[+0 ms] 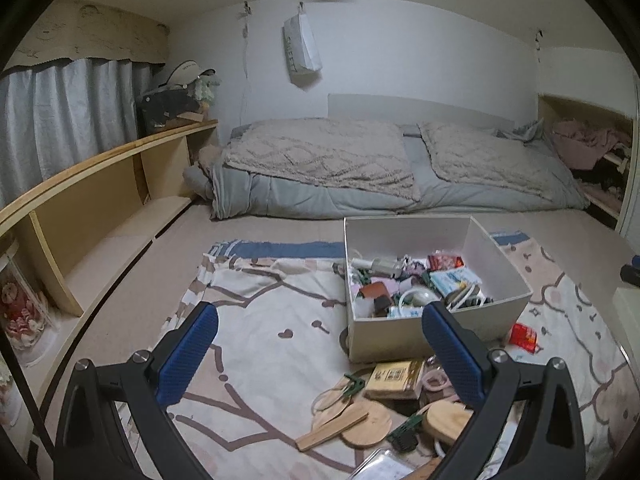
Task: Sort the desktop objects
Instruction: 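Withdraw both tools from the box toward the items on the blanket, then move the left tool toward the wooden stick while the right tool approaches the green compact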
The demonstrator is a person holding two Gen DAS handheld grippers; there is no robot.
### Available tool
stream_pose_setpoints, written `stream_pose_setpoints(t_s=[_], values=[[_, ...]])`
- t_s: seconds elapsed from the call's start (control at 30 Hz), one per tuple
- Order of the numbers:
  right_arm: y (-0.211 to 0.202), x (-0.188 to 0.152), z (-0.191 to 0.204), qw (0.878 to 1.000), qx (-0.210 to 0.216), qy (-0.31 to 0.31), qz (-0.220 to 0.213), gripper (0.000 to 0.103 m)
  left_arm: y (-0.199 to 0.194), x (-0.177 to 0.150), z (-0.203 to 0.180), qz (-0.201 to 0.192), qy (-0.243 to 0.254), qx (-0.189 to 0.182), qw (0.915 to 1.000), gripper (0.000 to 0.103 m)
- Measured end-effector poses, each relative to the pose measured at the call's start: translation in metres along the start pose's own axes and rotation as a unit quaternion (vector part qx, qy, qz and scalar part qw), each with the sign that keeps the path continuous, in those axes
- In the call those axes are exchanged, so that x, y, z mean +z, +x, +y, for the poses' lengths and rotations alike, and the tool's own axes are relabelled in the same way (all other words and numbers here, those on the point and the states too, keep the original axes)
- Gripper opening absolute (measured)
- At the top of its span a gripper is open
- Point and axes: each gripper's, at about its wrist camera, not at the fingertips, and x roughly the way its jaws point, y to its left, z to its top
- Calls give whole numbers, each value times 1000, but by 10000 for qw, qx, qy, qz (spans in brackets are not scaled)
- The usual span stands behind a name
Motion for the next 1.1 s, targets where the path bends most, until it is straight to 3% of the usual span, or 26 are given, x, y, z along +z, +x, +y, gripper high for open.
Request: stream_pose_setpoints(t_s=[0.2, 0.6, 1.1], values=[[11, -12, -6, 9997, -188, -77, 160, 103, 9, -11, 2, 140, 172, 4, 9998, 103], [34, -45, -10, 9982, -14, -279, 525, 103, 34, -39, -5, 534, 361, -139, 9978, 103], [67, -90, 13, 9850, 305, -1018, 1362, 103, 82, -88, 13, 1497, 324, -15, 9882, 103]])
